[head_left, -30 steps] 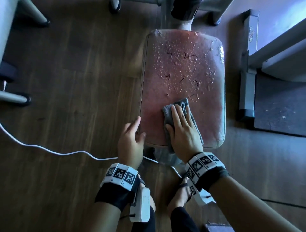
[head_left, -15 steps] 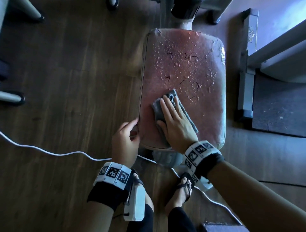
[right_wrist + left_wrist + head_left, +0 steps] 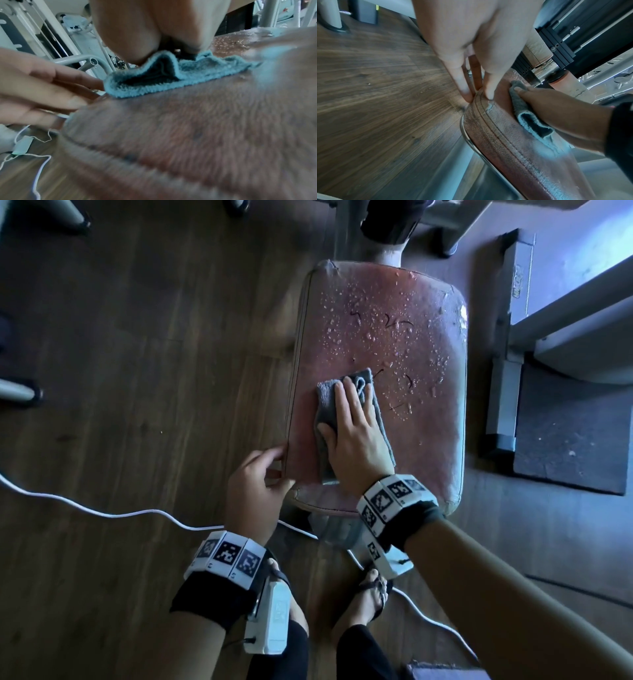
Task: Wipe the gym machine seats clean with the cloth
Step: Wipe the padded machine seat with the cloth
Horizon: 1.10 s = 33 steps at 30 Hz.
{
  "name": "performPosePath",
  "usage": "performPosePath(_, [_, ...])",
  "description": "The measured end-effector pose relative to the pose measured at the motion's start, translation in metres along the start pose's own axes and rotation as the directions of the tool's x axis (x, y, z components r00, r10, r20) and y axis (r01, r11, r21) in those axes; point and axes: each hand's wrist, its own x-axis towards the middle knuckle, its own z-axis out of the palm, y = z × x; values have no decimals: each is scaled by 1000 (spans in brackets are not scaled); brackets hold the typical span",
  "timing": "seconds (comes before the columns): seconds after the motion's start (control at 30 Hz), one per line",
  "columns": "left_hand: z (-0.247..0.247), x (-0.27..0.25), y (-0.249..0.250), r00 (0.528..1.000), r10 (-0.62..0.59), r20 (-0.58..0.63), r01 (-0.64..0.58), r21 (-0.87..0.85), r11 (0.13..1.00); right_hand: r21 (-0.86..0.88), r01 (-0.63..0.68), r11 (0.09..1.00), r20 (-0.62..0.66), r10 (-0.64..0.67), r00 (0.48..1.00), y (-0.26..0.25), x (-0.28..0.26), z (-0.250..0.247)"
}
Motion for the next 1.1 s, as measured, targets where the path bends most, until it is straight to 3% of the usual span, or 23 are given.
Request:
performPosePath(0.23, [-2, 2, -3, 1000, -5, 31, 4, 38, 999, 5, -32, 999, -9, 32, 999, 4, 28, -8])
performPosePath(0.4, [0, 3, -6, 999, 21, 50, -25, 89, 996, -37, 162, 986, 66, -159, 985, 1, 6, -4])
performPosePath(0.53, [-2, 2, -7, 999, -22, 43, 18, 81, 997, -119, 211, 970, 64, -204, 977, 6, 44, -5])
performPosePath(0.63, [-4, 1, -6, 998, -36, 43, 33, 76, 997, -175, 155, 972, 23, -153, 988, 3, 87, -5])
performPosePath(0.77, [-1, 2, -3, 998, -43, 47, 35, 142, 989, -178, -33, 983, 22, 38, 999, -5, 152, -12])
performPosePath(0.87, [0, 1, -2, 998, -38, 42, 31, 172, 985, -163, -104, 981, 30, 110, 993, -5, 189, -22])
performPosePath(0.97, [0, 0, 0, 998, -50, 34, 43, 190, 981, -128, -141, 982, 39, 147, 988, -5, 195, -26])
performPosePath(1.1, [0, -1, 0, 998, -57, 27, 51, 181, 982, -140, -127, 982, 27, 132, 991, -18, 145, -29])
